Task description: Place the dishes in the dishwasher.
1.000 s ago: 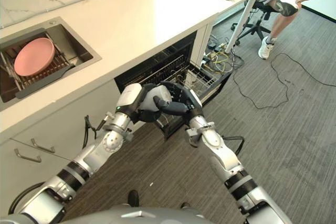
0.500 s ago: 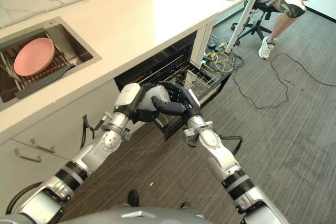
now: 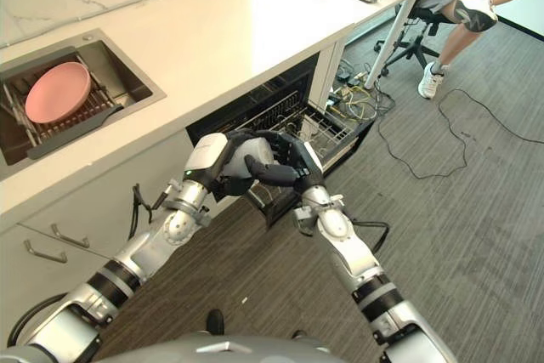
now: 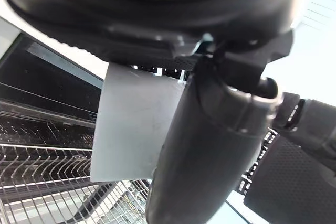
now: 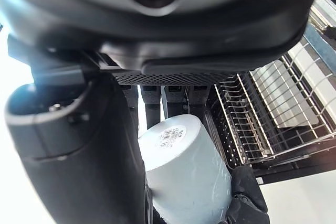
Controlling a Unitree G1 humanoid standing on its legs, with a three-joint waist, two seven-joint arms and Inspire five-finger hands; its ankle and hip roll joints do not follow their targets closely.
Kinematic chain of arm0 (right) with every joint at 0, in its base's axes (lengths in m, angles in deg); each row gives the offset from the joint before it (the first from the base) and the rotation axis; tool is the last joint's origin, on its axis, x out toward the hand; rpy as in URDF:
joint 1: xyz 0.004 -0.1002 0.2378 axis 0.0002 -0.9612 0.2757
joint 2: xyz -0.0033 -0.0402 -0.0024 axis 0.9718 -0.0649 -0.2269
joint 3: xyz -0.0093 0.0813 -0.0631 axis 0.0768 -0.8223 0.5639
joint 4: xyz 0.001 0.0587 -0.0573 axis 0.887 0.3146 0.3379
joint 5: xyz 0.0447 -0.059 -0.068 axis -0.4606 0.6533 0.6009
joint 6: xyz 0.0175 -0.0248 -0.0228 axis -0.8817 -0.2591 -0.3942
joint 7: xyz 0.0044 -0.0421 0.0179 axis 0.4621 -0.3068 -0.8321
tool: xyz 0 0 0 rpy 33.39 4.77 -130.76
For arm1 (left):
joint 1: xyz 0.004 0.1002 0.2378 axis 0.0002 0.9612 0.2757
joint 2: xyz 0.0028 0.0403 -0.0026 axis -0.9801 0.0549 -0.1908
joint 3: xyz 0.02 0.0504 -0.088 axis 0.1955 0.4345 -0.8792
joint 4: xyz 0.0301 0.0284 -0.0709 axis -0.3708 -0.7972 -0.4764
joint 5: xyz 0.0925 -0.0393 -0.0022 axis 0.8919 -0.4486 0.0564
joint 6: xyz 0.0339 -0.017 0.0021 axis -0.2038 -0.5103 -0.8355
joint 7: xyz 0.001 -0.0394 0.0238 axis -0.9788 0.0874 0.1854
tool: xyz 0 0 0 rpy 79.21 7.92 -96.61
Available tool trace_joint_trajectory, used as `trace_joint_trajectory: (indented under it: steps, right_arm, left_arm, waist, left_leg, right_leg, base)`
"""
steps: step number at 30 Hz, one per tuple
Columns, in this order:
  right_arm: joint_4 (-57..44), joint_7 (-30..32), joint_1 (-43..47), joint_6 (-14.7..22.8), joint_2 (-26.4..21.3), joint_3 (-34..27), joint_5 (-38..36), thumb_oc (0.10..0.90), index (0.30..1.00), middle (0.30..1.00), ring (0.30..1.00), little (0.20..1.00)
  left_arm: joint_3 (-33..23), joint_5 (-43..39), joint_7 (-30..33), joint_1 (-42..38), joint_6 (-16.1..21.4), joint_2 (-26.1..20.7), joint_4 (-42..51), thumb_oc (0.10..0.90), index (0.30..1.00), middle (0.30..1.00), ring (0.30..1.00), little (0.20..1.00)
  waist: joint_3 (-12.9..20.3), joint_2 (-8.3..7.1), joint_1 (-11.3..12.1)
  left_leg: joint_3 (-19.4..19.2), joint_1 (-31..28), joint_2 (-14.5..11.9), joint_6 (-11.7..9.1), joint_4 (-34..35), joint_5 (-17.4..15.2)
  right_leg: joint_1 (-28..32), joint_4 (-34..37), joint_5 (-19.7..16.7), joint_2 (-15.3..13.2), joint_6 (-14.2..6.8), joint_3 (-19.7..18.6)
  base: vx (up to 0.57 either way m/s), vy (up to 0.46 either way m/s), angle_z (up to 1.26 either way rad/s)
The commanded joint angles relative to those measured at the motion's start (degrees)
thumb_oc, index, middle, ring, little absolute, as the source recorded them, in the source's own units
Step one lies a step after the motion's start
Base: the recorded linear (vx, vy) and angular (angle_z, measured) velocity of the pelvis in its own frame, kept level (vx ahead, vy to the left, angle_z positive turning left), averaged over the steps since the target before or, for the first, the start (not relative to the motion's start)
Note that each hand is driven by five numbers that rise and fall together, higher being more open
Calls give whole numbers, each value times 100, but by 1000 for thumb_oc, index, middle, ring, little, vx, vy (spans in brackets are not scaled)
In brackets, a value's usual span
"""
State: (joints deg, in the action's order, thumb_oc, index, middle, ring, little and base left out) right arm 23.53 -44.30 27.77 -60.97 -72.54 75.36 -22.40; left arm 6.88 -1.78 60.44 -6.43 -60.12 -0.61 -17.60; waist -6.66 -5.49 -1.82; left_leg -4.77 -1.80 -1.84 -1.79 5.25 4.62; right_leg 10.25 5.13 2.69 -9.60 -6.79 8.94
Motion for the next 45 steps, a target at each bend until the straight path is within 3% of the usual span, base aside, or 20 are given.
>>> trace_joint_trajectory:
  steps: [1, 11, 17, 20, 23, 24, 27, 29, 33, 37, 39, 44, 45]
  right_arm:
    - [561, 722, 670, 114, -33, -640, 681, 400, 300, 300, 300, 300]
    - [2130, 1645, 2222, 227, 241, -700, 1246, 400, 300, 300, 300, 300]
    - [3445, 2171, 3605, 289, -64, -606, 1218, 400, 300, 300, 300, 300]
    - [3671, 2214, 3760, 271, -97, -594, 1179, 400, 300, 300, 300, 300]
    - [4642, 2133, 4143, 232, -150, -393, 1182, 400, 300, 300, 300, 300]
    - [5231, 2039, 4310, 173, -125, -310, 1072, 400, 300, 300, 300, 300]
    - [5730, 1937, 4391, 111, -43, -216, 1081, 400, 300, 300, 300, 300]
    - [6209, 1996, 4456, 68, -103, -239, 1190, 400, 300, 300, 300, 300]
    - [6359, 2080, 4381, 42, -320, -377, 1354, 400, 300, 300, 300, 300]
    - [6268, 2158, 4214, 51, -420, -482, 1430, 400, 300, 300, 300, 300]
    - [6160, 2176, 4082, 42, -476, -527, 1463, 800, 900, 900, 900, 900]
    - [6003, 2086, 3874, 22, -629, -625, 1512, 800, 900, 900, 900, 900]
    - [5955, 2007, 3753, 9, -696, -666, 1515, 800, 900, 900, 900, 900]
  left_arm:
    - [24, 166, 998, -1793, 796, 352, 809, 800, 900, 900, 900, 900]
    - [367, 134, 1590, -2618, 864, 698, 742, 800, 900, 900, 900, 900]
    - [684, -142, 2169, -3405, 944, 1101, 402, 800, 900, 900, 900, 900]
    - [695, -145, 2254, -3450, 932, 1165, 380, 800, 900, 900, 900, 900]
    - [796, -181, 2405, -3572, 957, 1304, 212, 800, 900, 900, 900, 900]
    - [834, -235, 2436, -3573, 982, 1350, 190, 800, 900, 900, 900, 900]
    - [845, -244, 2468, -3594, 950, 1349, 191, 800, 900, 900, 900, 900]
    - [796, -297, 2505, -3505, 983, 1274, 322, 800, 900, 900, 900, 900]
    - [536, -502, 2337, -2888, 1135, 959, 757, 800, 900, 900, 900, 900]
    - [461, -613, 2092, -2404, 1170, 762, 886, 800, 900, 900, 900, 900]
    - [449, -721, 1877, -2136, 1192, 611, 929, 800, 900, 900, 900, 900]
    - [409, -1158, 1187, -1514, 1270, 306, 1019, 800, 900, 900, 900, 900]
    - [336, -1548, 851, -1156, 1297, 180, 1030, 800, 900, 900, 900, 900]
  waist:
    - [314, -66, 254]
    - [-97, -171, 442]
    - [-533, -220, 511]
    - [-590, -219, 512]
    - [-744, -203, 569]
    - [-859, -166, 628]
    - [-976, -119, 704]
    - [-1093, -10, 847]
    - [-1200, 146, 1092]
    - [-1228, 191, 1180]
    - [-1215, 200, 1203]
    - [-1194, 194, 1258]
    - [-1156, 175, 1291]
  left_leg:
    - [-5, -365, -343, -160, -37, -721]
    - [175, 398, -287, -134, -80, -547]
    - [376, 1297, -211, -193, -132, -312]
    - [380, 1371, -196, -199, -109, -280]
    - [384, 1620, -170, -219, -87, -209]
    - [396, 1743, -151, -232, -80, -172]
    - [420, 1885, -132, -246, -81, -136]
    - [479, 2048, -92, -274, -82, -86]
    - [633, 2213, -18, -314, -79, -35]
    - [729, 2235, 12, -327, -80, -37]
    - [770, 2219, 25, -331, -83, -45]
    - [832, 2151, 31, -331, -100, -69]
    - [844, 2100, 19, -332, -123, -93]
  right_leg:
    - [-259, -160, -294, -542, -538, -95]
    - [-815, -81, -530, -526, -562, -64]
    - [-1517, -43, -821, -548, -584, -20]
    - [-1607, -34, -872, -553, -591, -29]
    - [-1834, -21, -939, -570, -607, -20]
    - [-1937, -17, -956, -581, -613, 1]
    - [-2046, -13, -958, -592, -609, 43]
    - [-2171, -13, -921, -622, -611, 146]
    - [-2225, -13, -876, -676, -619, 329]
    - [-2165, -13, -833, -700, -626, 473]
    - [-2116, -13, -811, -705, -629, 548]
    - [-2002, -13, -768, -721, -635, 647]
    - [-1919, -13, -743, -726, -620, 678]
  base:
    - [-20, -1, 8]
    - [-77, -2, 6]
    - [-117, 12, 29]
    - [-10, 16, 2]
    - [-34, 31, -1]
    - [0, 0, 0]
    - [-49, 5, -12]
    - [-37, -1, 17]
    - [-25, -13, 55]
    - [-7, -11, 13]
    - [-12, -19, 16]
    - [-13, -25, 18]
    - [-28, -29, -5]
